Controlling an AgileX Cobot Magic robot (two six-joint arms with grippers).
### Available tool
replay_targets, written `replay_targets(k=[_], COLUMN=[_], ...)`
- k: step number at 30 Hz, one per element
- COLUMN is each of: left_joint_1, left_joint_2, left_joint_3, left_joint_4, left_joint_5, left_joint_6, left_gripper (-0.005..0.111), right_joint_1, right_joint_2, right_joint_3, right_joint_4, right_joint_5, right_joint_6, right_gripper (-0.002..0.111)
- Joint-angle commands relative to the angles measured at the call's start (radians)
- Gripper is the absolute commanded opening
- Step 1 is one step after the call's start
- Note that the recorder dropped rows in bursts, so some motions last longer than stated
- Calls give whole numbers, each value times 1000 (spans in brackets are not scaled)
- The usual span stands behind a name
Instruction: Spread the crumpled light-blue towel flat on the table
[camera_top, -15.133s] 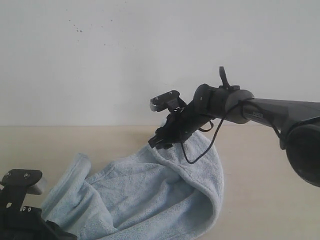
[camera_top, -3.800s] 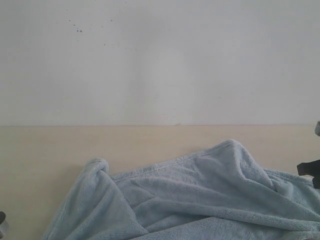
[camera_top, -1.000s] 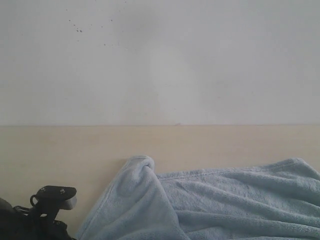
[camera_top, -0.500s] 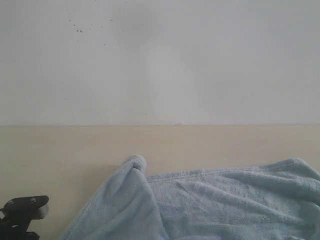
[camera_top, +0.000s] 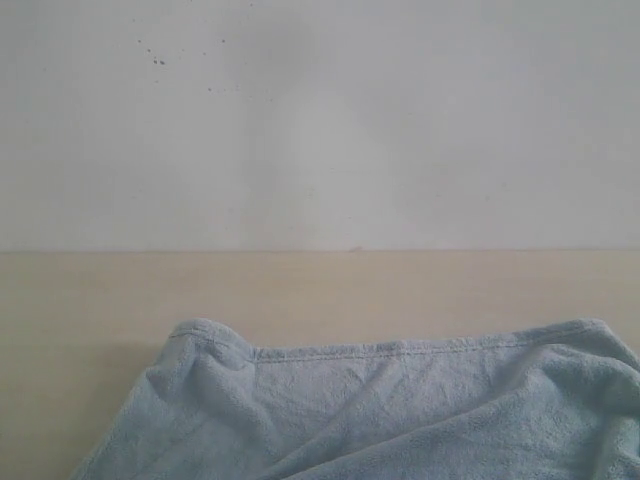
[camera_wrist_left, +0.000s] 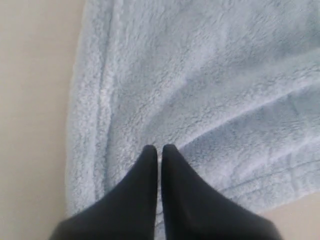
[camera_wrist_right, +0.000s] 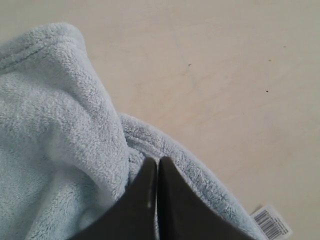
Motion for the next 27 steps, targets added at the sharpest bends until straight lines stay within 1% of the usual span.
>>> replay_targets(k=[1,4,7,8,9,10,11,12,14,16,18,20,23,27], left_joint_1=[6,15,15,15,15,15,15,7,-39,-101,-144,-154,-154,-152], left_joint_2=[-110,-165,-135,-79,-48,46,86,181,289,353,399,427,434,430], left_joint_3=[10,10,-47,-106,-134,-207,-246,-322,-409,-478,-527,-559,-568,-568], left_joint_4=[10,13,17,17,17,17,17,19,19,19,19,25,29,35], left_joint_5=[2,-34,-65,-73,-73,-60,-47,-24,-32,-57,-102,-97,-88,-64], left_joint_6=[-56,-66,-9,28,48,72,72,96,126,154,156,156,158,167], left_gripper=[4,4,4,4,4,4,4,4,4,4,4,4,4,4], right_joint_1=[3,3,5,11,22,48,60,90,134,173,222,268,362,477], right_joint_2=[-8,-6,5,13,13,13,13,13,13,16,17,26,66,167], right_joint_3=[1,1,1,1,1,1,1,1,1,1,1,1,-2,-64], right_joint_4=[17,19,25,32,34,34,34,36,36,38,60,98,132,133], right_joint_5=[-6,-11,-22,-13,-5,1,1,1,-8,-14,-28,-51,-81,-94], right_joint_6=[3,3,3,3,-1,-8,-13,-15,-52,-115,-179,-234,-315,-341], right_gripper=[0,0,0,0,0,0,0,0,0,0,0,0,0,0])
